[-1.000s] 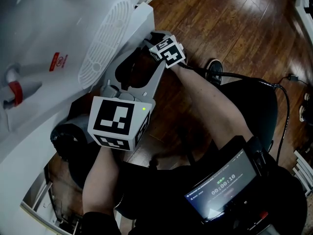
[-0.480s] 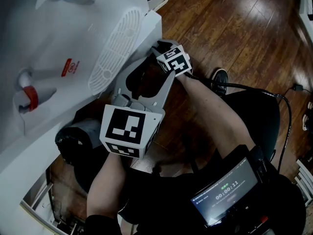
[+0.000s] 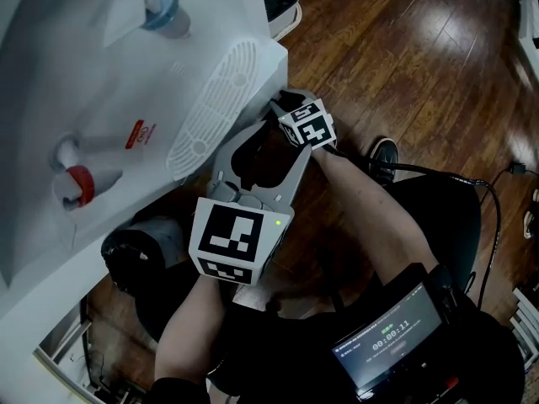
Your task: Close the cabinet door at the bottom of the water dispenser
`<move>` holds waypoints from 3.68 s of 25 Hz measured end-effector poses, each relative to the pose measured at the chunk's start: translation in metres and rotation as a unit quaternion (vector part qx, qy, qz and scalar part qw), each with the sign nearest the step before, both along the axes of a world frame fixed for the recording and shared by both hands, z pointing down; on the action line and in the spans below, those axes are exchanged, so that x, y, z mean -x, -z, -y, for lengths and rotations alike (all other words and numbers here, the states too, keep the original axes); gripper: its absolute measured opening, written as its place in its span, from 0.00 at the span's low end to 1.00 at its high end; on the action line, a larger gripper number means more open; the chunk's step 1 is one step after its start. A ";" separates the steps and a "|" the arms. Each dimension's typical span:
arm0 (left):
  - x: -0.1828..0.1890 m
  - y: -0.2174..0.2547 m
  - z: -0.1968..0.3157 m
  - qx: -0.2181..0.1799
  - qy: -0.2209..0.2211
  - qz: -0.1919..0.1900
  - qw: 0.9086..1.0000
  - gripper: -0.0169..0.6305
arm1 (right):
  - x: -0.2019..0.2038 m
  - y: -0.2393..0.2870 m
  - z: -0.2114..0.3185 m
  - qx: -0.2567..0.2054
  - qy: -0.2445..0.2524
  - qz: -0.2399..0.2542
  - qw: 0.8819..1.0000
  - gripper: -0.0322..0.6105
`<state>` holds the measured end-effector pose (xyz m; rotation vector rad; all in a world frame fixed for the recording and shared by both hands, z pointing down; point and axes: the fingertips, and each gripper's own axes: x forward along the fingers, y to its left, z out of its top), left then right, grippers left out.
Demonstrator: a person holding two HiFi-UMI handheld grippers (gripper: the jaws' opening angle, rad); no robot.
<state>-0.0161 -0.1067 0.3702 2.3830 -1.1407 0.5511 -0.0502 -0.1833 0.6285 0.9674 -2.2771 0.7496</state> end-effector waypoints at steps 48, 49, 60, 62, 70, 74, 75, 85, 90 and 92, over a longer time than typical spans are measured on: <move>0.002 0.009 0.022 -0.014 -0.020 0.012 1.000 0.41 | -0.005 0.029 0.042 -0.022 -0.024 0.016 0.999 0.21; 0.000 0.013 0.020 -0.013 -0.019 0.007 1.000 0.41 | -0.008 0.040 0.043 -0.027 -0.028 0.020 0.999 0.20; -0.009 0.066 -0.006 -0.073 0.008 -0.024 0.997 0.41 | -0.031 0.225 0.042 -0.156 -0.018 0.070 0.985 0.18; -0.008 0.071 -0.014 -0.081 0.018 -0.019 0.996 0.41 | -0.035 0.263 0.024 -0.190 0.003 0.066 0.980 0.18; 0.006 0.083 -0.050 -0.103 0.064 -0.014 0.992 0.41 | -0.050 0.360 -0.072 -0.261 0.028 0.093 0.961 0.15; 0.020 0.088 -0.065 -0.118 0.087 -0.014 0.989 0.41 | -0.046 0.357 -0.107 -0.276 0.037 0.091 0.956 0.14; 0.023 0.092 -0.070 -0.123 0.093 -0.015 0.988 0.41 | -0.043 0.355 -0.114 -0.277 0.042 0.094 0.955 0.13; 0.046 0.099 -0.084 -0.162 0.140 -0.002 0.977 0.41 | -0.019 0.368 -0.139 -0.288 0.074 0.139 0.945 0.10; 0.053 0.098 -0.074 -0.164 0.151 -0.004 0.975 0.41 | -0.021 0.373 -0.121 -0.278 0.052 0.153 0.947 0.10; 0.054 0.095 -0.072 -0.160 0.152 -0.004 0.975 0.41 | -0.022 0.374 -0.117 -0.277 0.048 0.155 0.947 0.10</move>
